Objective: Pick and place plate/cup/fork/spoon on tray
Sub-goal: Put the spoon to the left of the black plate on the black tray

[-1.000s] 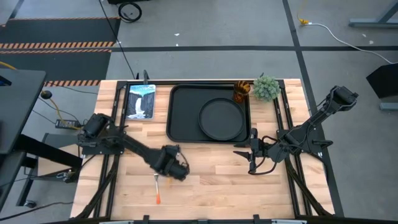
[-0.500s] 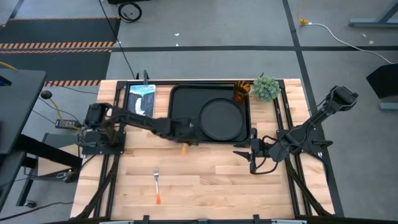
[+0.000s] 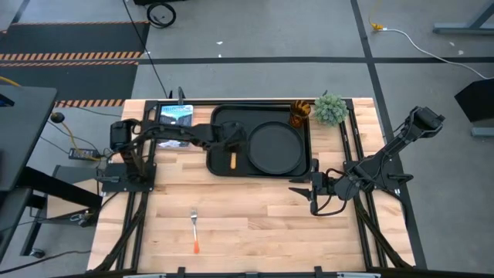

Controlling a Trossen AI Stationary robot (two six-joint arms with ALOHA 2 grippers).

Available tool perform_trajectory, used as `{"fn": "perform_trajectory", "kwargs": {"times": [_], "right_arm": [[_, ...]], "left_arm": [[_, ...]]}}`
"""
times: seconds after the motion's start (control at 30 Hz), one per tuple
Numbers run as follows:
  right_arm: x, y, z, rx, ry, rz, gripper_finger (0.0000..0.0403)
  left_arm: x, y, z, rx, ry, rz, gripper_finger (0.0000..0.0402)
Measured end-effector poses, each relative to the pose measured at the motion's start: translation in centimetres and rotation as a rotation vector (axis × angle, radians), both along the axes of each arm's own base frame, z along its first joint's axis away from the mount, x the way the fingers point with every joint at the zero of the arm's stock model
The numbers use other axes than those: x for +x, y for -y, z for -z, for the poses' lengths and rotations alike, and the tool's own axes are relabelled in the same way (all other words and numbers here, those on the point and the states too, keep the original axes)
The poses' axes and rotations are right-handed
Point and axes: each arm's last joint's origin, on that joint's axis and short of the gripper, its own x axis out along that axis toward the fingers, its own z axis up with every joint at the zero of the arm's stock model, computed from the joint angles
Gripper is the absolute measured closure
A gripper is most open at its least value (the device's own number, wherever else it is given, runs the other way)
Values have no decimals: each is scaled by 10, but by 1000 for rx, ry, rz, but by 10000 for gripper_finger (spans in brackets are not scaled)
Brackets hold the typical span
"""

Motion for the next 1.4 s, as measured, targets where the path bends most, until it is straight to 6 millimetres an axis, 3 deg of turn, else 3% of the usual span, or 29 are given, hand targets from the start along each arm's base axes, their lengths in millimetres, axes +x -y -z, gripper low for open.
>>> {"fn": "perform_trajectory", "kwargs": {"times": [0.13,0.37,0.47,0.73,0.87,1.0,1.1,1.2,1.4], "right_arm": [[0,0,0,-3,-1,-1,284],[0,0,-1,4,11,-2,284],[1,0,-2,5,16,-2,284],[1,0,-2,7,21,-3,284],[1,0,-2,7,19,-3,284],[1,0,-2,6,19,-3,284],[1,0,-2,3,20,-4,284],[1,-1,-3,-6,30,-8,284],[1,-1,-5,0,40,-8,284]], "left_arm": [[1,-15,13,-26,-22,-33,342],[11,-24,35,-44,-12,-40,341],[10,-28,36,14,-26,-49,326],[8,-26,37,16,-67,-22,240],[6,-22,24,-47,-38,78,218],[4,-2,12,-190,-8,230,216],[-4,7,5,-168,-60,223,222],[-7,4,6,-70,-117,146,231],[-2,-10,18,-40,-99,63,241]]}}
